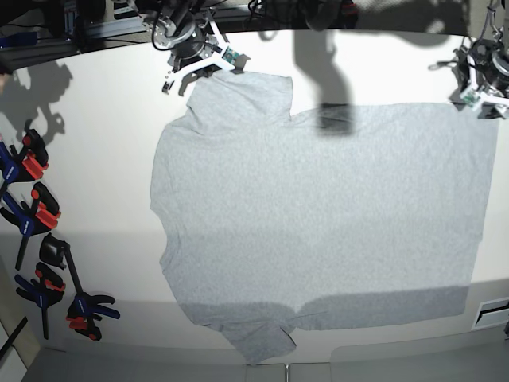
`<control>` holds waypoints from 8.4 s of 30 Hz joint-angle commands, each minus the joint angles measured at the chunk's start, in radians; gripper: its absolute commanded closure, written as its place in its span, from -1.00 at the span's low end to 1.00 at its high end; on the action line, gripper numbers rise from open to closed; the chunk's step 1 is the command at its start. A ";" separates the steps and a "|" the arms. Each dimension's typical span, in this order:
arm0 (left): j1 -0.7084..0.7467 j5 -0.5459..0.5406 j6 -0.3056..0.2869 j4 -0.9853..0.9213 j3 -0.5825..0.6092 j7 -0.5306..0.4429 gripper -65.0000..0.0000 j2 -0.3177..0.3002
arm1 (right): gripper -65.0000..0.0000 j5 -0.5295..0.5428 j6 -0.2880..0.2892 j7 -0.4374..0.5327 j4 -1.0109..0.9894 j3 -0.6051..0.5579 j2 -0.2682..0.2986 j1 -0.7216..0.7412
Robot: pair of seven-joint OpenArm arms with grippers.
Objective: Fold the T-shirt properly
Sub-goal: 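Grasp the shoulder edges with both grippers and pull them back, then lower the right gripper onto the shirt body near the sleeve, then release the shirt and raise both grippers toward the collar edge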
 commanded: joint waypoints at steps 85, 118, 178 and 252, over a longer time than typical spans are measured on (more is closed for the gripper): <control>-0.221 -0.096 0.541 0.065 0.284 0.217 1.00 -0.078 | 1.00 0.039 -0.380 0.009 0.064 0.005 0.033 0.268; -0.463 -0.326 0.529 -0.224 0.285 -0.034 1.00 0.043 | 1.00 0.330 -0.135 0.103 -0.552 0.004 -0.189 0.836; -0.610 -0.325 0.492 -0.505 0.285 -0.296 1.00 0.129 | 1.00 0.282 -0.299 0.211 -1.022 0.005 -0.323 1.077; -0.578 -0.396 0.481 -0.383 0.284 0.107 0.48 0.318 | 0.03 0.560 0.061 0.075 -0.723 0.457 -0.321 0.681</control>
